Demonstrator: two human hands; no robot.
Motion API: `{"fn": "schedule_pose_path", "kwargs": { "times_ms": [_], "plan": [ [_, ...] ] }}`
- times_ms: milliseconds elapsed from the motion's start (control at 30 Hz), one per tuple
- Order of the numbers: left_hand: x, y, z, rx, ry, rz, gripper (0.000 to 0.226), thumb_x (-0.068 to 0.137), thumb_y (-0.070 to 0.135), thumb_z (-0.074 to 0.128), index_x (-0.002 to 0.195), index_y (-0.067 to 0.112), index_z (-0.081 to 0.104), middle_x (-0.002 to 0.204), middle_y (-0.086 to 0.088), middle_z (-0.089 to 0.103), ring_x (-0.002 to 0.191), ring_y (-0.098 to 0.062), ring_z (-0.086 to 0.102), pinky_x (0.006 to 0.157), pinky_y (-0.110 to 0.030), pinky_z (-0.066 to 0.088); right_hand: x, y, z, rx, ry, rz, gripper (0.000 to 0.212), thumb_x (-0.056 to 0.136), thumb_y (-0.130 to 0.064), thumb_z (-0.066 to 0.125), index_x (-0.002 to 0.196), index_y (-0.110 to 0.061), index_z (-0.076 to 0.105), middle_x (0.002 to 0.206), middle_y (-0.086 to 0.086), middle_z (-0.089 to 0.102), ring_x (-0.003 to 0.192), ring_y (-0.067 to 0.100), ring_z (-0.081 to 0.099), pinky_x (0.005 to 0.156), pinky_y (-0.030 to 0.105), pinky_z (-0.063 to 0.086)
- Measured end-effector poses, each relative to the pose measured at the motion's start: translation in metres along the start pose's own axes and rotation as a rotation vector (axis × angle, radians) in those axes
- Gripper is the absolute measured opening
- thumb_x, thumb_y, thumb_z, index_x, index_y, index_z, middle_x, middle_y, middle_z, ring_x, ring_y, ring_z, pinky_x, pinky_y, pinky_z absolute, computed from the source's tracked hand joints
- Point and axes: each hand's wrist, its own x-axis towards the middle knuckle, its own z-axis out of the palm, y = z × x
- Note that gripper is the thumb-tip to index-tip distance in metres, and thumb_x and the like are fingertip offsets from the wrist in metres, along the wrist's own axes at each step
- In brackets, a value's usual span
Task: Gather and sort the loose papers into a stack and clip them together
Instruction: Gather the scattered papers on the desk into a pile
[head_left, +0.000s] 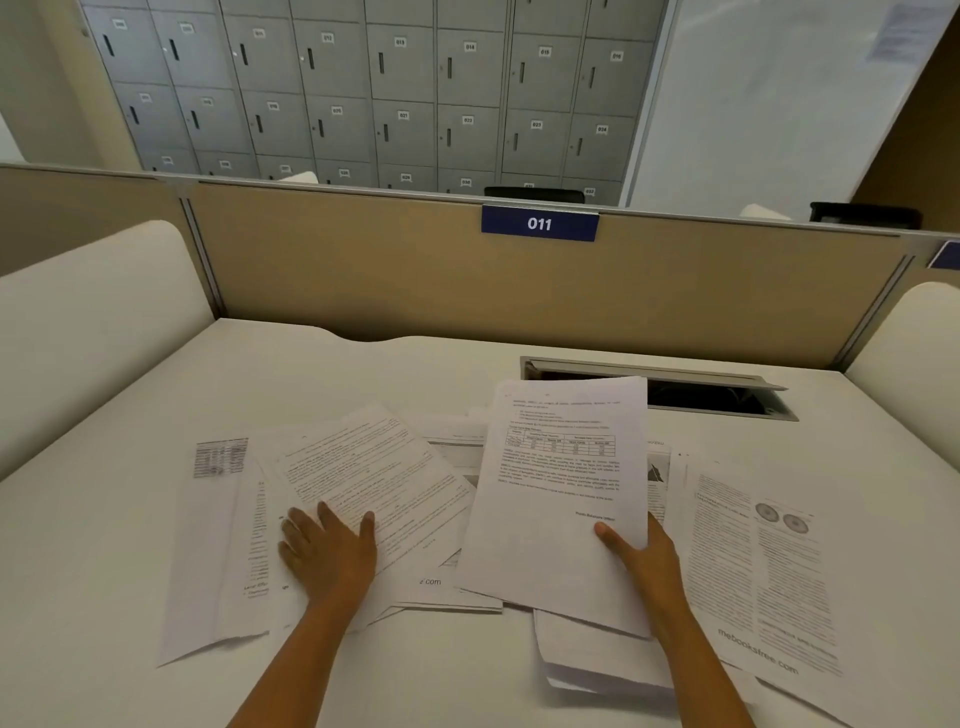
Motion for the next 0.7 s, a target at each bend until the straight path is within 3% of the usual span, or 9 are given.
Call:
{"fn": "schedule_pose_path", "kwargs": {
  "times_ms": [167,333,467,567,633,700],
  "plan": [
    [0.020,-0.004,-0.005,-0.029,-0.084,0.147,0.069,0.091,0.047,0.043,0.145,0.011,0.023,0.155,-0.019,0.011,0.143,-0.033,0.009,0.117,-0.047,0.007,-0.002,0.010,0.000,0.018,-0.035,0.029,0.068,0.082,-0.023,0.067,0.141,-0.015,0.034,0.142,0.009,0.045,0.129,0.031,0.043,0.106,0.044,0.034],
    [0.031,0.002,-0.019,-0.323,-0.060,0.009,0.097,0.068,0.026,0.079,0.143,0.000,0.023,0.150,-0.024,0.022,0.140,-0.036,0.018,0.114,-0.045,0.016,-0.001,0.010,0.002,-0.034,-0.034,0.047,0.071,0.082,-0.026,0.067,0.142,-0.014,0.032,0.145,0.010,0.042,0.132,0.031,0.040,0.108,0.045,0.032],
    [0.037,0.010,-0.025,-0.527,-0.064,-0.215,0.104,0.061,0.007,0.083,0.143,-0.001,0.019,0.144,-0.027,0.029,0.134,-0.037,0.028,0.112,-0.043,0.026,-0.001,0.008,0.002,-0.062,-0.019,0.051,0.072,0.082,-0.024,0.067,0.143,-0.013,0.030,0.146,0.010,0.040,0.134,0.031,0.038,0.109,0.045,0.030],
    [0.033,0.014,-0.030,-0.674,-0.070,-0.291,0.081,0.069,-0.004,0.075,0.138,-0.001,0.033,0.135,-0.024,0.047,0.125,-0.036,0.044,0.104,-0.042,0.037,0.000,0.009,0.002,-0.053,-0.018,0.040,0.073,0.082,-0.023,0.067,0.143,-0.013,0.029,0.146,0.010,0.039,0.134,0.031,0.037,0.110,0.044,0.029],
    [0.027,0.015,-0.034,-0.682,-0.088,-0.191,0.050,0.077,-0.003,0.068,0.124,0.000,0.053,0.124,-0.020,0.060,0.111,-0.035,0.057,0.098,-0.042,0.045,0.000,0.010,0.001,-0.027,-0.017,0.038,0.070,0.083,-0.021,0.066,0.143,-0.013,0.031,0.145,0.009,0.041,0.133,0.031,0.038,0.109,0.043,0.030],
    [0.023,0.014,-0.038,-0.767,-0.132,-0.081,0.032,0.084,0.004,0.062,0.115,0.001,0.061,0.116,-0.017,0.064,0.100,-0.032,0.061,0.091,-0.041,0.049,0.001,0.011,-0.001,0.022,-0.007,0.043,0.065,0.083,-0.020,0.066,0.140,-0.013,0.035,0.140,0.009,0.046,0.130,0.030,0.042,0.106,0.041,0.033]
  ]
}}
